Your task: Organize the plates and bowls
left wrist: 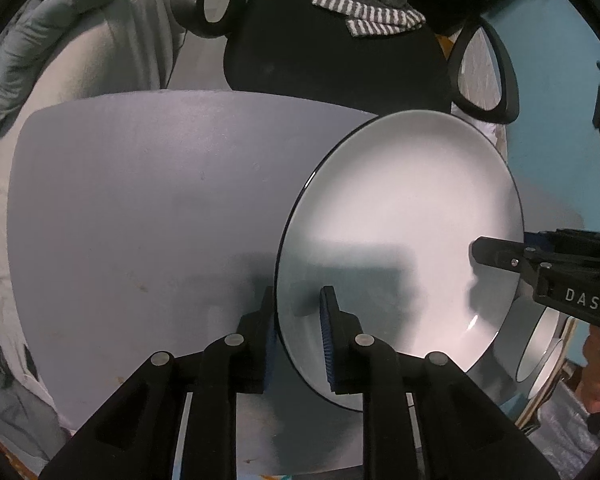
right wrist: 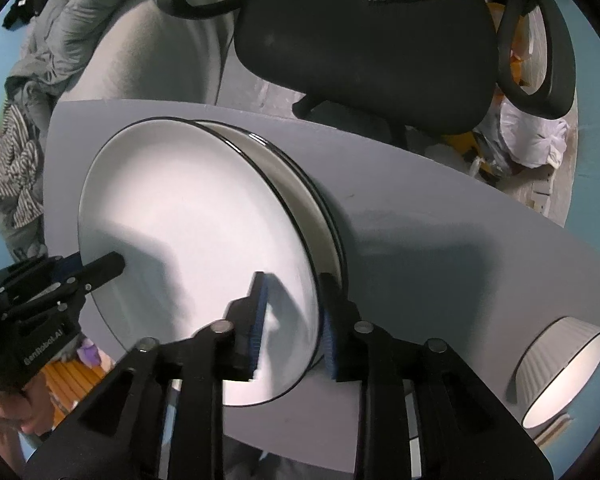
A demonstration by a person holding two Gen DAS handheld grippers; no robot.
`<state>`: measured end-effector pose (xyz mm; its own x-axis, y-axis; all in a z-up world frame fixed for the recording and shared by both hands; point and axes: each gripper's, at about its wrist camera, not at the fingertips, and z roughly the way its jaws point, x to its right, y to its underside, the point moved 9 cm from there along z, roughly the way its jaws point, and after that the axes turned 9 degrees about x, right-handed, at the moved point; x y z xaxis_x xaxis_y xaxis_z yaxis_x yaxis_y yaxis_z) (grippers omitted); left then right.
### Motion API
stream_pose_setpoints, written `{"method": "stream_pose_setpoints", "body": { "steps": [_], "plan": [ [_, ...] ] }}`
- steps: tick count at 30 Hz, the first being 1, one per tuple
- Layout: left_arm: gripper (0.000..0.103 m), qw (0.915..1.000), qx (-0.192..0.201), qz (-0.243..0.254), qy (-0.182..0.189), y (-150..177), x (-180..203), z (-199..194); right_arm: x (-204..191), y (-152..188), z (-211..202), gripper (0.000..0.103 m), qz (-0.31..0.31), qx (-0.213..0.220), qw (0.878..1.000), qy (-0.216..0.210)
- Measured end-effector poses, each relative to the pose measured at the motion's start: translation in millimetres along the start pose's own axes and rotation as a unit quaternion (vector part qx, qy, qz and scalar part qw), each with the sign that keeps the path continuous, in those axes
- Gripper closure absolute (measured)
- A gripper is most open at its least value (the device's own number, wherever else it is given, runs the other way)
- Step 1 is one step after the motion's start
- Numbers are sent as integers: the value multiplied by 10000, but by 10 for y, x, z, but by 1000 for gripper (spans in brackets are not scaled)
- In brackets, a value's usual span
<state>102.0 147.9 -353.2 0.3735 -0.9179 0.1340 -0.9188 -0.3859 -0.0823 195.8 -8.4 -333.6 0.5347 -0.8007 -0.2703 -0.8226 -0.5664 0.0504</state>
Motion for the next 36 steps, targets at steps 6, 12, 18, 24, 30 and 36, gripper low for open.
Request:
{"method": "stream_pose_setpoints", "body": {
  "steps": [6,12,18,24,30,36],
  "plan": [
    [78,9987,21,312,-391,-55,38,1,-17,28,11,68,-6,-201,9998,85],
    [77,9973,50,436,-586,-92,73,7,-3,38,-6,68,55,-257,9993,251],
    [68,9970,84,385,-666,-49,62,11,-6,66,-33,63,0,-229,9994,261],
    [67,9962,180,382,-760,-40,38,-31,-23,66,-59,55,79,-170,9996,215],
    [62,9963,261,349,-735,-35,61,-68,-1,37,-140,36,11,63,9985,535],
    [60,9967,354,268,-681,-27,70,-153,-9,-16,-214,35,-77,256,9983,526]
  ]
}}
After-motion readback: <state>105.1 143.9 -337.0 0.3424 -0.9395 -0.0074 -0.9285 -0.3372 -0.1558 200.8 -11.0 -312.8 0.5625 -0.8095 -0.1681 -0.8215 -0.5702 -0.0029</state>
